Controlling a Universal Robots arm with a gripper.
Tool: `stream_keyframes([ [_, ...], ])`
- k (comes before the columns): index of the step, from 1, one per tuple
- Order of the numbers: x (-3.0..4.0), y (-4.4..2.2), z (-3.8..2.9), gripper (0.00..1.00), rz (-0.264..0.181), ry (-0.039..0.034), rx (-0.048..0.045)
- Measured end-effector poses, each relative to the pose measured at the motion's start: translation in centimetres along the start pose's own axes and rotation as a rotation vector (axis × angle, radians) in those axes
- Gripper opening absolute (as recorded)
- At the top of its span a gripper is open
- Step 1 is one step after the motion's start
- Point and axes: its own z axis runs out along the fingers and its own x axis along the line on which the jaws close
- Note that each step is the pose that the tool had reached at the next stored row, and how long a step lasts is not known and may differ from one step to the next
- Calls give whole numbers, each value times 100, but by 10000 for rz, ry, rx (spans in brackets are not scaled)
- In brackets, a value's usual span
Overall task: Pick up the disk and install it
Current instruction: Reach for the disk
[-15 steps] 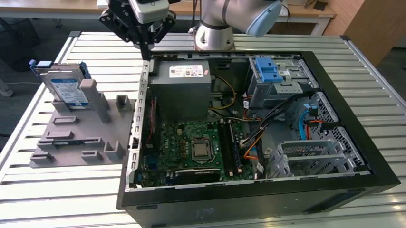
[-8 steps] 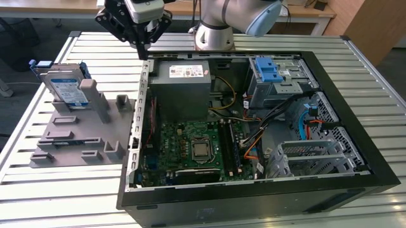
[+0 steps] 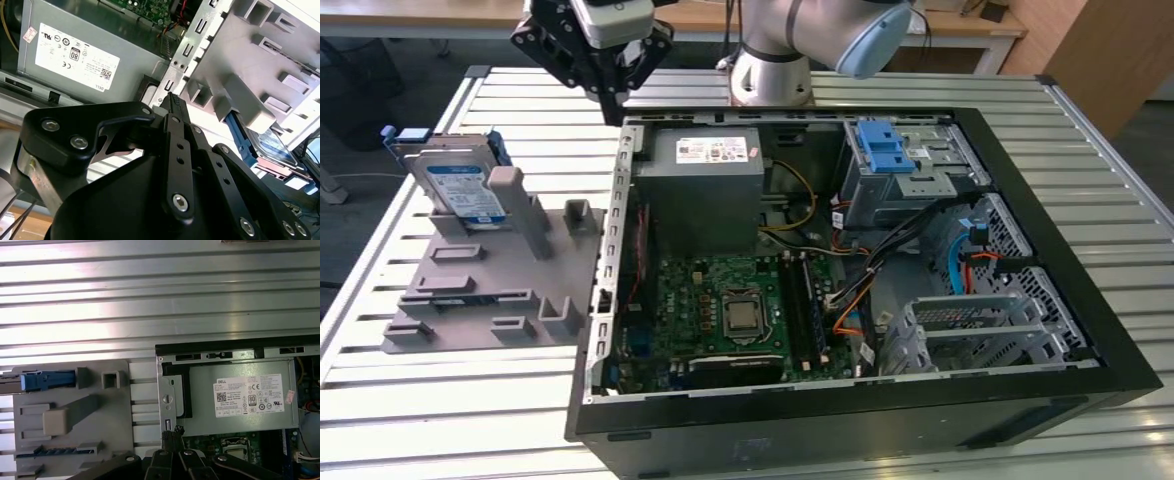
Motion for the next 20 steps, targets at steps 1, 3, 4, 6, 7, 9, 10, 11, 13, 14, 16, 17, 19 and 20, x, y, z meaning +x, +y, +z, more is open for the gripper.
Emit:
stream_keyframes([
  [1, 7, 0, 0, 11, 0, 2, 0],
  [3, 21, 0, 0, 11, 0, 6, 1],
  [4, 28, 1, 0, 11, 0, 7, 1],
  [6, 42, 1, 0, 11, 0, 10, 0],
  [7, 49, 1, 0, 11, 0, 12, 1],
  [9, 63, 2, 0, 11, 0, 15, 1],
  [10, 71, 2, 0, 11, 0, 17, 2],
  [11, 80, 3, 0, 11, 0, 19, 2],
  [13, 98, 5, 1, 11, 0, 22, 1],
  [14, 108, 7, 1, 11, 1, 23, 2],
  [16, 129, 10, 1, 11, 1, 28, 2],
  [17, 140, 12, 1, 11, 1, 34, 3],
  [19, 168, 17, 2, 11, 2, 45, 4],
  [20, 183, 19, 3, 11, 1, 51, 4],
])
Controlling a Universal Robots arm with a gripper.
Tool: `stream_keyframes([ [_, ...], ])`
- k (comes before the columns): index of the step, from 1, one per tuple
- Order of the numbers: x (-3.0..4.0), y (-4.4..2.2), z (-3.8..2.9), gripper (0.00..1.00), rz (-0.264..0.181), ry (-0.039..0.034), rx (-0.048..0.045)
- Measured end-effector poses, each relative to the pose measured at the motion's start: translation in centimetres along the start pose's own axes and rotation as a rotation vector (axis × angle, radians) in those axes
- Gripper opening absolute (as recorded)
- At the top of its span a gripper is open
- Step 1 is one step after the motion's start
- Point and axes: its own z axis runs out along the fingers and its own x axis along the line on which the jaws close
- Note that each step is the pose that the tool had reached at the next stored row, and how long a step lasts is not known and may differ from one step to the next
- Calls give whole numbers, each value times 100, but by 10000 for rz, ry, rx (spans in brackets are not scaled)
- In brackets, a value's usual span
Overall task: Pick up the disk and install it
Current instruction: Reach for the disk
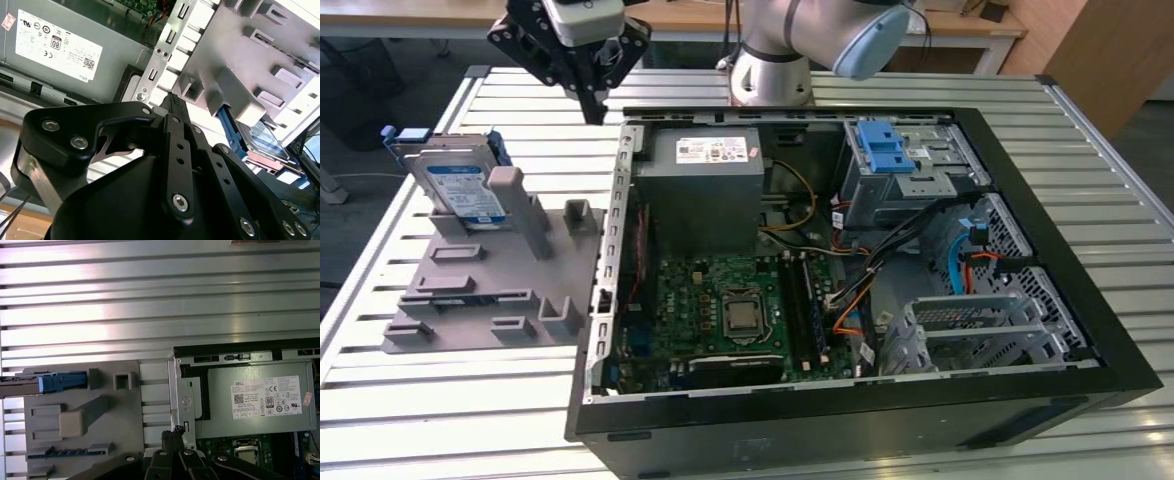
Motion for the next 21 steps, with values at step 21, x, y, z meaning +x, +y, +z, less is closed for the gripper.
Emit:
stream_keyframes([
  [21, 286, 39, 11, 11, 5, 98, 8],
])
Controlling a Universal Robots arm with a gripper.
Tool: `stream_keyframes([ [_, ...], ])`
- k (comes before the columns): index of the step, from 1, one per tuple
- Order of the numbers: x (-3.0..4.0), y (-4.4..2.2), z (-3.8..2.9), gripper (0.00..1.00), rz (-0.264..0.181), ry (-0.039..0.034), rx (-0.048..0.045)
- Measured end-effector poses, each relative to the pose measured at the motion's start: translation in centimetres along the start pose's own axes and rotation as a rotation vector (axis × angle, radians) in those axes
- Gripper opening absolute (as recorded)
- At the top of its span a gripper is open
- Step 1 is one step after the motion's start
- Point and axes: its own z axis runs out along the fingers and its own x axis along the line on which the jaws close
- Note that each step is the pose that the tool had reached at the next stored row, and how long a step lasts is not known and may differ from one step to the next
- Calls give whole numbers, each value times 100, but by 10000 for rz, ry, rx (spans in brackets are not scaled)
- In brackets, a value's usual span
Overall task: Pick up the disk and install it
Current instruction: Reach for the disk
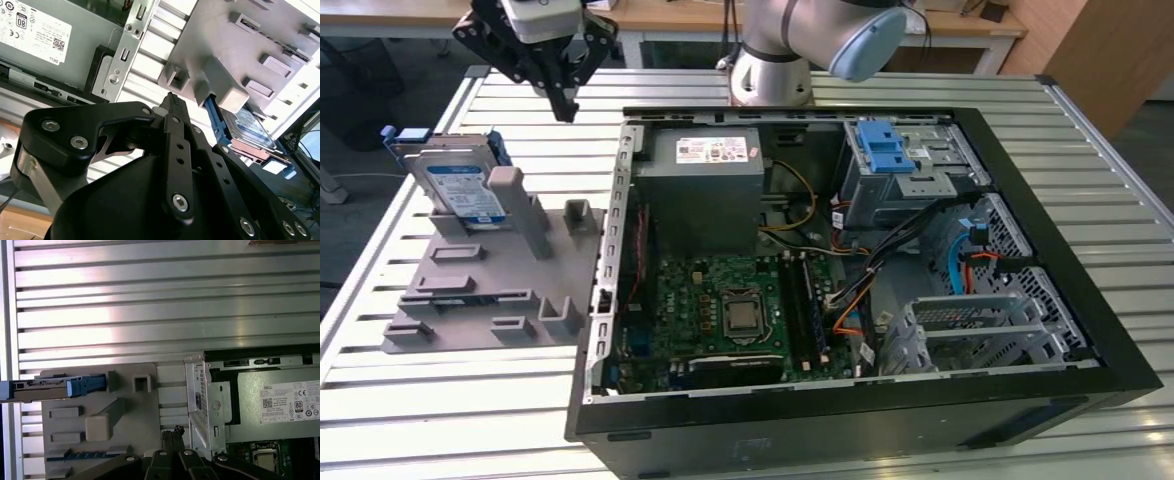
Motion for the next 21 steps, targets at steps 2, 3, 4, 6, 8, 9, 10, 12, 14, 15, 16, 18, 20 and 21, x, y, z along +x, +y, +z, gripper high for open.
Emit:
stream_keyframes([
  [2, 22, 2, 1, 11, -1, 6, 0],
  [3, 33, 2, 1, 11, 0, 9, 1],
  [4, 44, 2, 1, 11, -1, 11, 1],
  [6, 66, 4, 2, 11, 0, 16, 1],
  [8, 88, 6, 3, 11, 0, 20, 1],
  [9, 99, 7, 4, 11, 0, 22, 2],
  [10, 110, 8, 4, 11, -1, 24, 2],
  [12, 133, 9, 5, 11, 0, 28, 2],
  [14, 154, 11, 6, 11, 0, 33, 3],
  [15, 166, 12, 6, 11, 0, 35, 3],
  [16, 177, 13, 7, 11, 1, 37, 3],
  [18, 200, 16, 8, 11, 1, 40, 3],
  [20, 226, 20, 9, 11, 1, 42, 4],
  [21, 239, 21, 10, 11, 1, 42, 3],
])
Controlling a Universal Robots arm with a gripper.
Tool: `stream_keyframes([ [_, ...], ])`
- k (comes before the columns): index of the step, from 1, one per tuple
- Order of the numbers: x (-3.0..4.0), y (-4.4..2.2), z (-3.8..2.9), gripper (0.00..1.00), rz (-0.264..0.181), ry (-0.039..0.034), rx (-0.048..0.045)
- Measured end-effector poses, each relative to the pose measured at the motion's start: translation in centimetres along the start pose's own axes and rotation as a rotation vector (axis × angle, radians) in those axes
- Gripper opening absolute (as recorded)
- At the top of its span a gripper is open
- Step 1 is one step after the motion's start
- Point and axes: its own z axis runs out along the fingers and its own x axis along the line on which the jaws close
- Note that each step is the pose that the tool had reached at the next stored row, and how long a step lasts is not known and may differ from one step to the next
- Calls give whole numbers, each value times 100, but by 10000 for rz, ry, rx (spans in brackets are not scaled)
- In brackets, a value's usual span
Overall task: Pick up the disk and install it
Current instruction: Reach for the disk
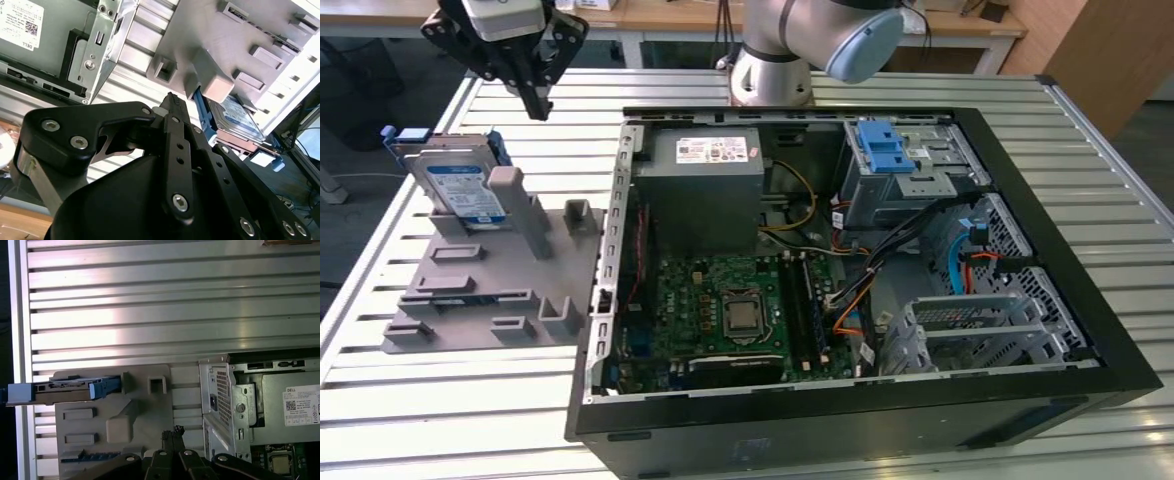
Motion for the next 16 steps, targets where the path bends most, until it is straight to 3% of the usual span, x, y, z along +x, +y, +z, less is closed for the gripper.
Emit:
stream_keyframes([
  [16, 197, 27, 11, 11, 0, 21, 2],
])
